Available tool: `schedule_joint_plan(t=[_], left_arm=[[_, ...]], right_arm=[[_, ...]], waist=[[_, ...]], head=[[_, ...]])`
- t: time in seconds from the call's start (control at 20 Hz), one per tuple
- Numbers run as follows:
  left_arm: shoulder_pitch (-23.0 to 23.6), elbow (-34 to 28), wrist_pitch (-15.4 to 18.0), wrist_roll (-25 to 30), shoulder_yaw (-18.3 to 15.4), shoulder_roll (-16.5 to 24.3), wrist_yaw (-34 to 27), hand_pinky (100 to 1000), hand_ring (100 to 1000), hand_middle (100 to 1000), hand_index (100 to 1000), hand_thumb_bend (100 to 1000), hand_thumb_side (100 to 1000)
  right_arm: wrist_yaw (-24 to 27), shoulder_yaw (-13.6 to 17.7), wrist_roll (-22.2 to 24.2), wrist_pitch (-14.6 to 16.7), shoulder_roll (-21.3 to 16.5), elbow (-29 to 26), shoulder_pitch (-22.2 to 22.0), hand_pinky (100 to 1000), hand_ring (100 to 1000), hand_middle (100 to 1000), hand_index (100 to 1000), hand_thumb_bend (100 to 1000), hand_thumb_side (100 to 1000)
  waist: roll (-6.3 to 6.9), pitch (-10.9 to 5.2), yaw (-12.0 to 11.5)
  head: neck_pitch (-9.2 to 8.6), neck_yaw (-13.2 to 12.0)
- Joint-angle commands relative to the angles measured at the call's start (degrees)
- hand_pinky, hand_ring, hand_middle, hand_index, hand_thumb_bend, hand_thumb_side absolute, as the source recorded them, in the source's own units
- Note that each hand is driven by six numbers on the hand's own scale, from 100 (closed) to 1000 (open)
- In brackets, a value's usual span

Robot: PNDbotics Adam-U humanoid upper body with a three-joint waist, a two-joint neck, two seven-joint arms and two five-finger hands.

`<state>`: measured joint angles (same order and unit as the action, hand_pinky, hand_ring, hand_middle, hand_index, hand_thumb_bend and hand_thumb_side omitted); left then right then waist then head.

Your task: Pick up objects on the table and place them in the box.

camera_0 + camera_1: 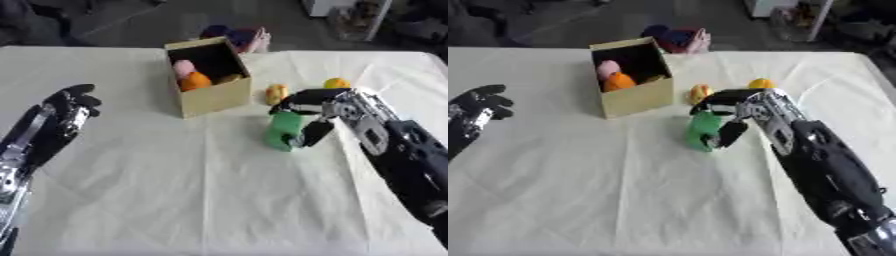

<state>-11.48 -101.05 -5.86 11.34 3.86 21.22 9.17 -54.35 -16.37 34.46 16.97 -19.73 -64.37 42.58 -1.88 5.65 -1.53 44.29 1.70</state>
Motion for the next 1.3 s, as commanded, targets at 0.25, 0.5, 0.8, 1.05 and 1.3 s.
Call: schedule_joint_plan(t=[0.25,0.5,0.8,1.05,1.3], left_arm=[[0.81,-2.09,-0.22,-0.05,-0.8,-0.59,-0.32,810,705,686,903,100,786],[1.38,-3.29,-0.13,0.12,-0.56,-2.08,-0.04,809,703,682,902,100,789],[1.89,-4.47,-0.14,1.2,0.47,-4.39,-0.22,809,702,682,902,100,791],[1.75,-5.19,-0.1,1.95,1.26,-5.84,-0.32,813,701,681,902,100,791],[1.51,-5.39,-0.22,2.52,1.8,-6.75,-0.46,816,701,681,903,100,794]], right_arm=[[-0.04,3.76,-6.73,-3.33,-2.76,-4.85,7.19,789,596,532,881,100,175],[-0.5,6.64,-10.28,-5.66,0.42,0.75,14.25,791,598,534,885,100,141],[-9.55,10.42,-18.33,-8.16,7.75,11.88,18.31,792,613,573,907,100,243],[-15.44,13.32,-25.92,-11.86,12.27,17.63,18.55,793,628,608,918,107,393],[-18.72,14.73,-31.01,-14.43,14.7,20.13,18.02,812,716,745,950,209,647]], waist=[[-0.46,-1.04,-0.45],[0.31,-0.89,-1.45],[1.4,-0.78,-2.85],[2.4,-0.71,-4.47],[2.9,-0.45,-5.48]], head=[[-0.18,0.38],[-0.18,1.58],[-0.18,3.91],[-0.18,5.91],[-0.18,7.03]])
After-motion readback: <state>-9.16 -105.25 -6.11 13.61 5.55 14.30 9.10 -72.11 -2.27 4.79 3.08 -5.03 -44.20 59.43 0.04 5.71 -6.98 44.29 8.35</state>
